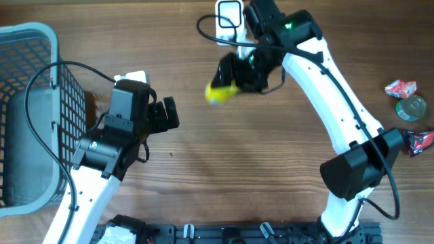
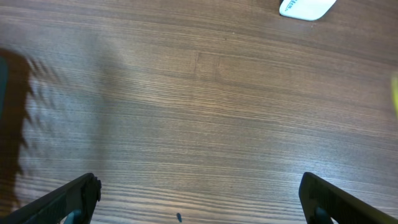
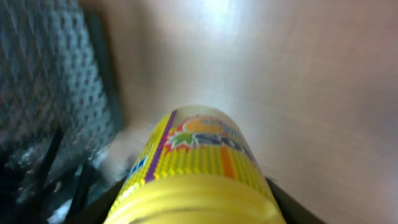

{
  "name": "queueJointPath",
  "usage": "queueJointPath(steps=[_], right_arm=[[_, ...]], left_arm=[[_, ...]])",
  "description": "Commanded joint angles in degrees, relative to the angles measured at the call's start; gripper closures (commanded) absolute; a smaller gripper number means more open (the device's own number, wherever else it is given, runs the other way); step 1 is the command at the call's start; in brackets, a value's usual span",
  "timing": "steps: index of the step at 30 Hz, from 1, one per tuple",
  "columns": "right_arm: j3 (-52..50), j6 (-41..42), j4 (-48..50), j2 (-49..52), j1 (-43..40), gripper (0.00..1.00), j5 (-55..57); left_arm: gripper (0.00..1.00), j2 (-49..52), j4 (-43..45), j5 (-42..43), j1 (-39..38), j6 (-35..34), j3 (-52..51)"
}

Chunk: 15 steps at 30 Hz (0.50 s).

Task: Scan the item barcode
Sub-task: 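Lift the Mentos bottle and hold it up at the white scanner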

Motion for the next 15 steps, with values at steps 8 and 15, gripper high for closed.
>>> queueJointPath(steps=[8, 15], right_arm=[[-1.7, -11.19, 42.21, 5.79, -0.35, 0.55, 24.33], [-1.7, -11.43, 52.0, 17.27, -1.09, 0.54, 26.29]], left_arm=[[0.0, 0.11, 0.92, -1.9, -0.15, -0.11, 0.68], [0.0, 0.11, 0.24, -5.57, -0.15, -0.09, 0.68]])
